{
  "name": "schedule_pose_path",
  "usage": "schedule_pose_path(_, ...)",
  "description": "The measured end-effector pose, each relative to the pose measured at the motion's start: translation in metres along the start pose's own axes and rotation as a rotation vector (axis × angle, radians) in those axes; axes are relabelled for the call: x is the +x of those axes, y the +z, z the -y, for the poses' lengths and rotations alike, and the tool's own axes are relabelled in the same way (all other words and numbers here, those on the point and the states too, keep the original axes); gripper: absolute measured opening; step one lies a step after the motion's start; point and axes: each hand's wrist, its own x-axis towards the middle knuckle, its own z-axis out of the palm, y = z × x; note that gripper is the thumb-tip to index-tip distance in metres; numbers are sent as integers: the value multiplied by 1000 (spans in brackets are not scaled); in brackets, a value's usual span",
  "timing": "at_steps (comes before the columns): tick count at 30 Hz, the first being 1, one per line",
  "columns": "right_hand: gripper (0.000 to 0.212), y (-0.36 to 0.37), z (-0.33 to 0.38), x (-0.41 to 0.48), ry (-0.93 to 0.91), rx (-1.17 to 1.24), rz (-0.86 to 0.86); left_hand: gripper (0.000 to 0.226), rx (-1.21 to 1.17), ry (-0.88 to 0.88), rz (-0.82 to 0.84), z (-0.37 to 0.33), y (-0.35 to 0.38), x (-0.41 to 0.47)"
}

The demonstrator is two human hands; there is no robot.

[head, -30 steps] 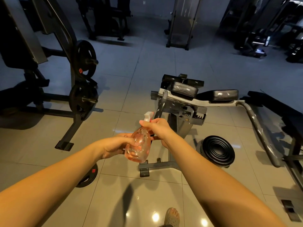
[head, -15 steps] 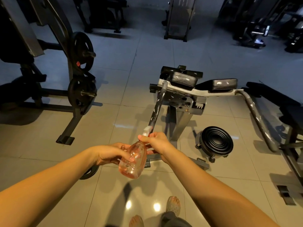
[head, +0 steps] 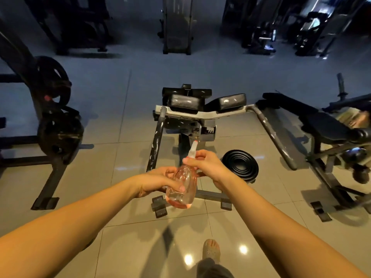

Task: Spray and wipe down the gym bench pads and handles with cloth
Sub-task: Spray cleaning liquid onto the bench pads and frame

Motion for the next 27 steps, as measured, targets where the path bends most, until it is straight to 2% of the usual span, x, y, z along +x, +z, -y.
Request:
schedule_pose_path(4, 42, -42, 14, 27, -54, -21, 13, 61, -11, 47, -42, -27, 6, 38)
schedule_pose_path(8, 44, -75, 32, 75, -99, -53, 88, 64, -58, 83, -188, -52, 6, 76)
schedule_pose_path(11, 36, -90, 53, 114, -116, -84, 172, 60, -96, 82, -317, -71, 2, 100)
schedule_pose_path(15, 30, -107, 73, 162, -120, -146, 246, 59, -130, 63, -392, -93, -10, 124)
schedule_pose_path(21, 29, -130, 83, 193, -53, -113, 318, 66, -110, 19, -409, -112, -20, 150)
schedule_pose_path(27, 34, -164, 68, 188, -34, -69, 236, 60, -51, -4, -315, -130, -6, 173)
